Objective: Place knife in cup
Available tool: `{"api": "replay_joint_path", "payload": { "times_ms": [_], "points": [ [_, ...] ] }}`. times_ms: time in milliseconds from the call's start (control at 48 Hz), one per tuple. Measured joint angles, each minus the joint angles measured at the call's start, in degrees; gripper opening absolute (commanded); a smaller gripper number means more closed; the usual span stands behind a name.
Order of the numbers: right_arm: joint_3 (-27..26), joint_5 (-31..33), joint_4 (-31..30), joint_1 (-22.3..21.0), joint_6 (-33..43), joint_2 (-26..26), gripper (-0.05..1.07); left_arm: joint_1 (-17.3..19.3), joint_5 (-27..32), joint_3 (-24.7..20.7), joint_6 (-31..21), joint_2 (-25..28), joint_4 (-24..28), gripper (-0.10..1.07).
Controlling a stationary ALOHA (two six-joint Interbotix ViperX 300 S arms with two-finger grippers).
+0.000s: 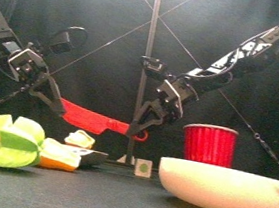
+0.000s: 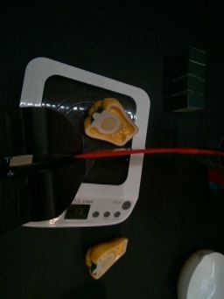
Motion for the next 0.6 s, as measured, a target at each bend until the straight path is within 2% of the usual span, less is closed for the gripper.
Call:
{"api": "replay_joint_path", "payload": {
  "times_ms": [271,396,604],
  "points": [
    [0.1,0.2,0.0,0.3,0.0,-1.0,0.22,-0.1,0.1,0.1,-0.1,-0.4,-1.3,0.34],
    [0.1,1.0,0.0,0.7,0.0,-2.2,0.22,-0.2,0.2,0.2,-0.6,-1.1,-3.1,0.44],
    [0.0,2.8,0.7,1.4,0.0,-3.8,0.22,-0.4,0.4,0.1,-1.0,-2.4,-5.5,0.68]
  ]
}}
